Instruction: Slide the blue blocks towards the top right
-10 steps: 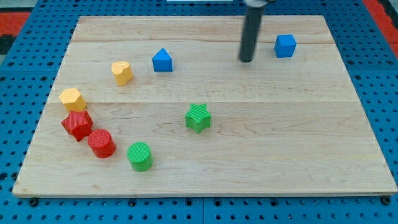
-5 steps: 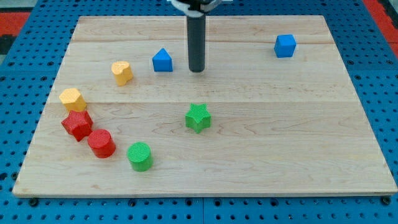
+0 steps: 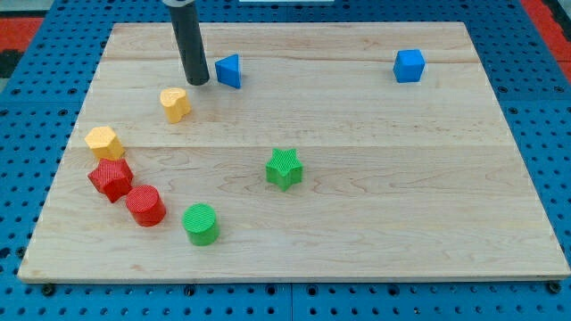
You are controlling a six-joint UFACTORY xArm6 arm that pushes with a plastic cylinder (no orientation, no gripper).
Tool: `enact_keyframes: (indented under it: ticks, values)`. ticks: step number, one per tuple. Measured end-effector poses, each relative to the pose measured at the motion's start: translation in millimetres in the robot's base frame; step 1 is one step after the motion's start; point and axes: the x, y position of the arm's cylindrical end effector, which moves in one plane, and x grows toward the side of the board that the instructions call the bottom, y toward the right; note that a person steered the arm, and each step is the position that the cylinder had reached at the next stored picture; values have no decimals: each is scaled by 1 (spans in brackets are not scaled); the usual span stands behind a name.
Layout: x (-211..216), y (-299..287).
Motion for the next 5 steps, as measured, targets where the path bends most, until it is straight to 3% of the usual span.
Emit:
enact_keyframes:
  ticks: [1, 2, 3, 4, 5]
  values:
    - [-19, 68]
    - [-30, 178]
    - [-30, 174]
    - [-29, 109]
    - [-11, 132]
